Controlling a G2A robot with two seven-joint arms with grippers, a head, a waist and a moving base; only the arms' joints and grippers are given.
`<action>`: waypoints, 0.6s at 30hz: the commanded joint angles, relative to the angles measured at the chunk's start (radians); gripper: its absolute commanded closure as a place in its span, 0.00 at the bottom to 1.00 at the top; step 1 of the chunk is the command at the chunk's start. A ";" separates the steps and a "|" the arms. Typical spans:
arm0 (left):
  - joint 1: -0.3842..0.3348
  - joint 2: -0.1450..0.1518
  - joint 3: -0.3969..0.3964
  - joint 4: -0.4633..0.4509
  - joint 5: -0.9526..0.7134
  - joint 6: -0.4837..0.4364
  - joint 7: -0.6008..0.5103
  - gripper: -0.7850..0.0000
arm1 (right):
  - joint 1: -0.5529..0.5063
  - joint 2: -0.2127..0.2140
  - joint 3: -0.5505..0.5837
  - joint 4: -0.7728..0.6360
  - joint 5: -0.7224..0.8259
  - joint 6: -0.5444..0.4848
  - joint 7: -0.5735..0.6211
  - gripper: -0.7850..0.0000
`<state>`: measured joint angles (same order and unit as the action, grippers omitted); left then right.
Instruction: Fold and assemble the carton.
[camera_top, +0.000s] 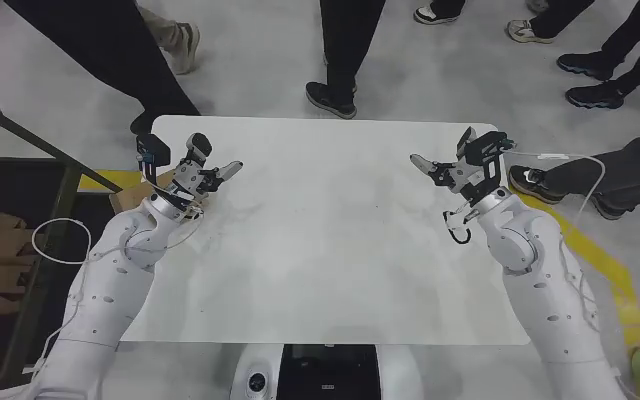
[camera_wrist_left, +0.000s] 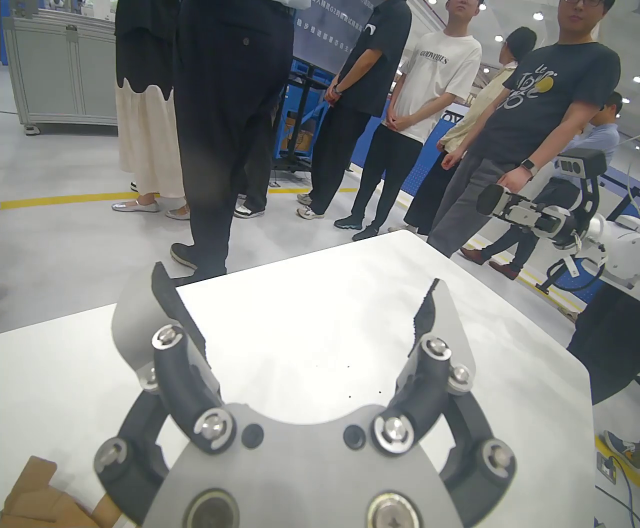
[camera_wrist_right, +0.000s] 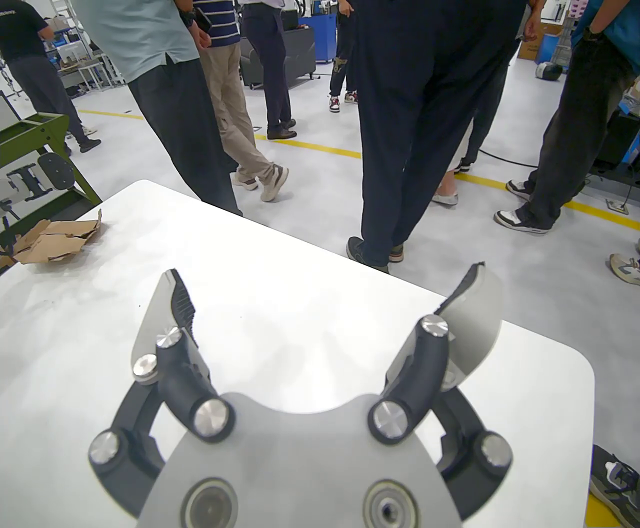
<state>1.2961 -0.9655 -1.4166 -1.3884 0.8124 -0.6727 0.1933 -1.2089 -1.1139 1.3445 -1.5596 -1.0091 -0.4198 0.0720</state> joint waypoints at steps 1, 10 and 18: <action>0.001 0.000 0.000 -0.001 -0.003 0.003 -0.002 0.00 | 0.000 0.000 0.000 0.000 0.000 0.000 0.000 0.00; 0.032 0.006 -0.052 -0.013 -0.446 -0.005 -0.328 0.00 | 0.000 0.000 0.000 0.000 0.000 0.000 0.000 0.00; 0.061 0.040 -0.166 -0.003 -0.960 0.058 -0.814 0.00 | 0.000 0.000 0.000 0.000 0.000 0.000 0.000 0.00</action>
<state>1.3563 -0.9293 -1.5687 -1.3969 -0.0643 -0.6253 -0.5438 -1.2089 -1.1139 1.3445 -1.5596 -1.0091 -0.4198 0.0720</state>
